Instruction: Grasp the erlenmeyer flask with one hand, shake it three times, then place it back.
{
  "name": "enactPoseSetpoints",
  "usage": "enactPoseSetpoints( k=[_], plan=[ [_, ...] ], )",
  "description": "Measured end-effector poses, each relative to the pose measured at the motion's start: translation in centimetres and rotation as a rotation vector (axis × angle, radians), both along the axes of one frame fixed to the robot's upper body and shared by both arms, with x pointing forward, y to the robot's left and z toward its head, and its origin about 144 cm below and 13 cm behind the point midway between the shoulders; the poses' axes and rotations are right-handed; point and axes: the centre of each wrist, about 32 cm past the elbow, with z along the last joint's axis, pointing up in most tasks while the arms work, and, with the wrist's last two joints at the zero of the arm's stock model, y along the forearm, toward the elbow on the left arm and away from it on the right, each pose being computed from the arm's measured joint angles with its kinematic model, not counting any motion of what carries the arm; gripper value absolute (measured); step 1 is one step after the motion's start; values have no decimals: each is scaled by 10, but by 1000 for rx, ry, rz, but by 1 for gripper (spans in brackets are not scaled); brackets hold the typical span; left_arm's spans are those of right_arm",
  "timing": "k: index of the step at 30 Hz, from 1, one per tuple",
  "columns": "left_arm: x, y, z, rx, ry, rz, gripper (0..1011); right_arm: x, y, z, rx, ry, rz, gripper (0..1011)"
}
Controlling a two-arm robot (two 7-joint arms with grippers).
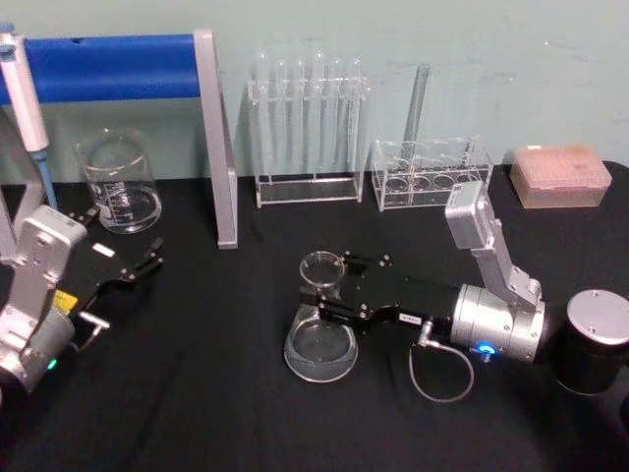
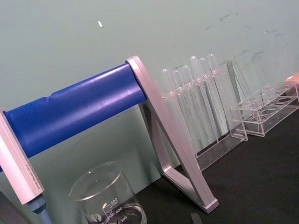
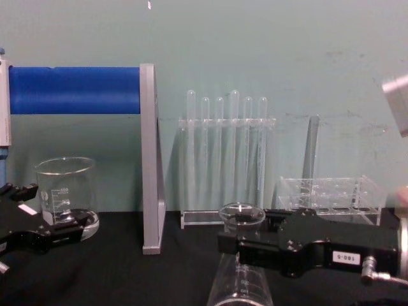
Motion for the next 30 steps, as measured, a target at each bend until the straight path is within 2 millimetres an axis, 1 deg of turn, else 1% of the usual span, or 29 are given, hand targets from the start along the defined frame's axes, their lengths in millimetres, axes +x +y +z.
enactPoseSetpoints(
  k=[2,4,5,24,30],
  plan=[
    [0,0,0,0,0,0,1001,0,0,0,0,0,0,536],
    [0,0,0,0,0,0,1001,0,0,0,0,0,0,462],
    [0,0,0,0,0,0,1001,0,0,0,0,0,0,456],
    [0,0,0,0,0,0,1001,0,0,0,0,0,0,457],
    [0,0,0,0,0,0,1001,-4,2,4,14,-4,-37,457]
  ],
)
